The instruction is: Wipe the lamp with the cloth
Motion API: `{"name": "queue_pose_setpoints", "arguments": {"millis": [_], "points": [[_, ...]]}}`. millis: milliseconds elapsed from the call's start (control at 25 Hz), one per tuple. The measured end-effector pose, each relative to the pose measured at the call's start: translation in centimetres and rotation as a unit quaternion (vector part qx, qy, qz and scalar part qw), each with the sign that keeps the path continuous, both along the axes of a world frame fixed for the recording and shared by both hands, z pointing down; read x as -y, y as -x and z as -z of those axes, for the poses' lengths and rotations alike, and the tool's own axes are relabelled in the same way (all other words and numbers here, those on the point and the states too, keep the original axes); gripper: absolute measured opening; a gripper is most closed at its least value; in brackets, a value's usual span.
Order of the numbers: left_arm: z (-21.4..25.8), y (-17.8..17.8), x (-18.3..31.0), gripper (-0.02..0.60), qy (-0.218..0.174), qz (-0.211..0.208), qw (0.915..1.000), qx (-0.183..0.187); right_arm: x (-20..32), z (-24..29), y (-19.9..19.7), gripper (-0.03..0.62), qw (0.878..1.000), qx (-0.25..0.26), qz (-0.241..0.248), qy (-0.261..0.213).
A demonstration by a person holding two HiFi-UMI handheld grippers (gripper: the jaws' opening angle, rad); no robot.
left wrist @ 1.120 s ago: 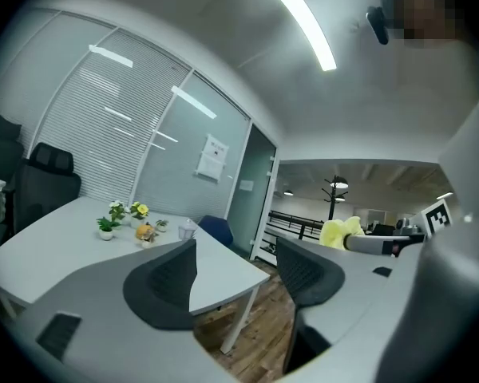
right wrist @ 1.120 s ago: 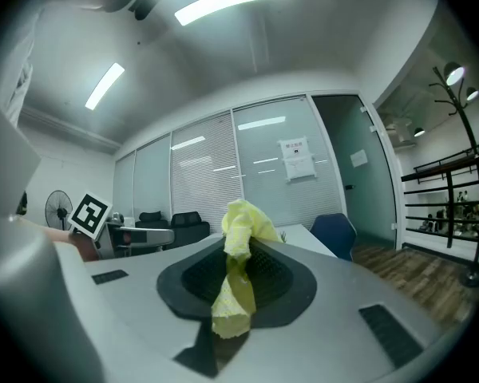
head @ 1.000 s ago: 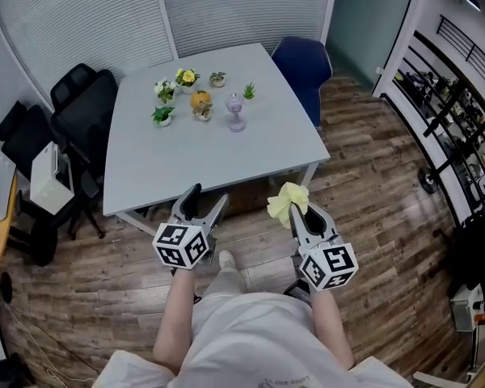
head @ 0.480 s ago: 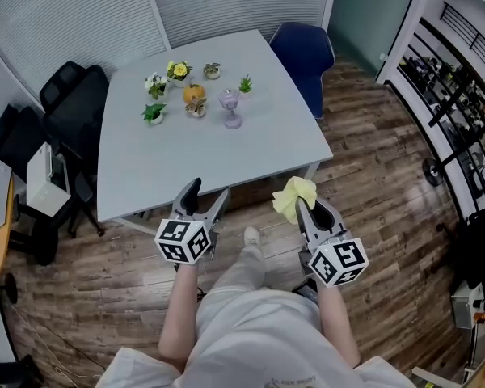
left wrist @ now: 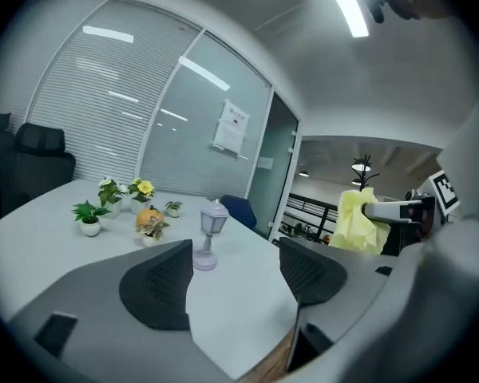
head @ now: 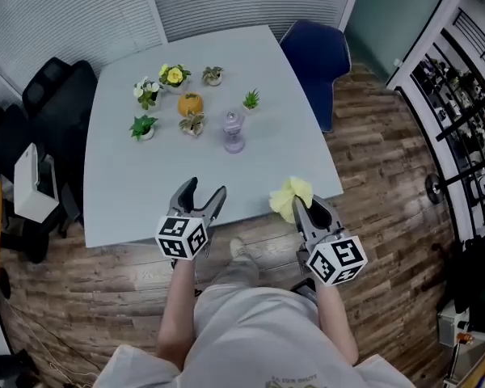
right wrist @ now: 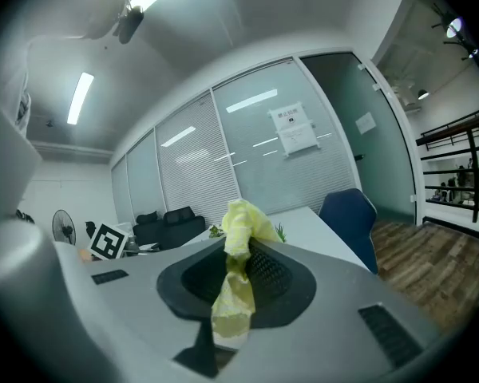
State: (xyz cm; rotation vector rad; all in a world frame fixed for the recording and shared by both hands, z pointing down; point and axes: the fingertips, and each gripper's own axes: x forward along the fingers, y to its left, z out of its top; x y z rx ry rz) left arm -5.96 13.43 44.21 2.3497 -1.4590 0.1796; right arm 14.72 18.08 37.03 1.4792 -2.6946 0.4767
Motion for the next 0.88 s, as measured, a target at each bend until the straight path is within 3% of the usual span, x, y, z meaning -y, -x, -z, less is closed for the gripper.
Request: {"name": "queue_pose_setpoints", "arguments": {"millis": [360, 880], "points": [[-5.1, 1.4, 10.4, 0.321, 0.064, -0.029, 0.9972, 0.026, 11.4, -2.0, 1.5, 0.066, 0.999, -0.013, 0.006, 0.030], [-8.5, 0.3, 14.6, 0.325, 0.115, -0.135, 0.9825, 0.057, 17.4, -2.0, 3.9, 0.063, 0.999, -0.010, 0.025, 0.036]]}}
